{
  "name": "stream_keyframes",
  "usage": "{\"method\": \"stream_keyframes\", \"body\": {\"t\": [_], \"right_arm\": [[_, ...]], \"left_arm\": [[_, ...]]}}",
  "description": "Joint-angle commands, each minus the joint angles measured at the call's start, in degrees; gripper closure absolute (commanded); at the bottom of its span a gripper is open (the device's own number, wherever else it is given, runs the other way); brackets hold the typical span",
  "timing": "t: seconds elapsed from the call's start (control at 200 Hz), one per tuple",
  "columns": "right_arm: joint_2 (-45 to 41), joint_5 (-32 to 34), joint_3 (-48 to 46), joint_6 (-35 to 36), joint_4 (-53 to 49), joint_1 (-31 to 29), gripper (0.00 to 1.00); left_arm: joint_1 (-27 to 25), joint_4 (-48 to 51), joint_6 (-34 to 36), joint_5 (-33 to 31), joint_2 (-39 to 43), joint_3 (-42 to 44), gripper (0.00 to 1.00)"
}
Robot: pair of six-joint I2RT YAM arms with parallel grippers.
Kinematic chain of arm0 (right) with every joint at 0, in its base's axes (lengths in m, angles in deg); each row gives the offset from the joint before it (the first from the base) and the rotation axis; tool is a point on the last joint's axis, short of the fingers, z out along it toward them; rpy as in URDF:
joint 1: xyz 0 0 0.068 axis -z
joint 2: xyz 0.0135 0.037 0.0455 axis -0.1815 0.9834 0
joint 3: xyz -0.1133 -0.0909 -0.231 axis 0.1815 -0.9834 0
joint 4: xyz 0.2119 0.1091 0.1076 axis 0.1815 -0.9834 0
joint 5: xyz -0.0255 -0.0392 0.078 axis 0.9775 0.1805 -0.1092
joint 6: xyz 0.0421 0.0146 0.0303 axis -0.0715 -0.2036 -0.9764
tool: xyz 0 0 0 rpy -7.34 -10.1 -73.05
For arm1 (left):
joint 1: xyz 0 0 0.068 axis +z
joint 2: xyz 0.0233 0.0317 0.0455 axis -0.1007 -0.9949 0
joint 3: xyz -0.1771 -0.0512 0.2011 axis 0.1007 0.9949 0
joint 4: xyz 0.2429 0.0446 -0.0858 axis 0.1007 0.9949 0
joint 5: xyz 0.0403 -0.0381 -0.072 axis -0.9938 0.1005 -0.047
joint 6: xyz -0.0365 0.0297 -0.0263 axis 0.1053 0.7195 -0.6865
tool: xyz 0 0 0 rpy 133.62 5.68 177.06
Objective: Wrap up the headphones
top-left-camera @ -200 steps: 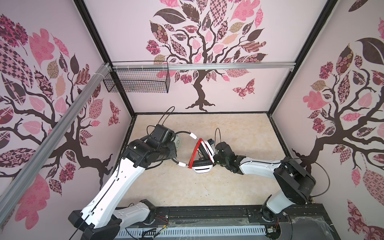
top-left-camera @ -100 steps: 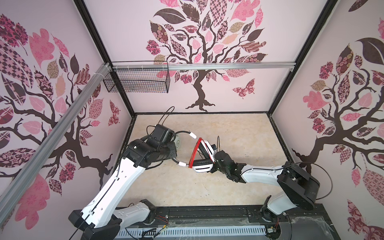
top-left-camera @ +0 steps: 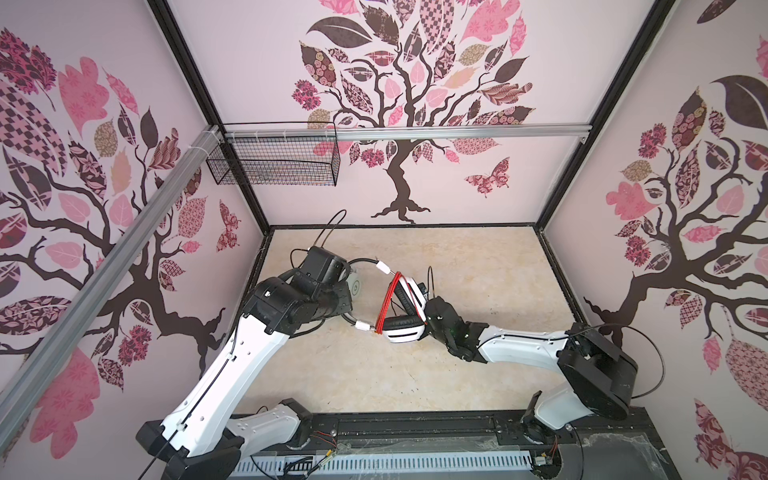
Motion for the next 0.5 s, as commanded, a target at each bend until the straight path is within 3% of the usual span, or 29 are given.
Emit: {"method": "stream_keyframes", "body": {"t": [0.0,0.325,0.495], "right_arm": [[2.86,0.6,3.38,0.36,-0.86,-1.76,0.25],[0.6,-5.37,-2.79,-1.28,8.58,-1.72,0.27],[-5.96,-6.45,-10.54,-2.33,12.29,1.49,0.27]], "left_arm": [[-0.39,-4.22,-1.55,2.9,0.12,-2.96,1.0],[-0.35,-4.11,-1.36,2.68,0.41,-2.97,1.0],[-0.35,-3.84,-1.82,2.18,0.37,-2.53,1.0]]}}
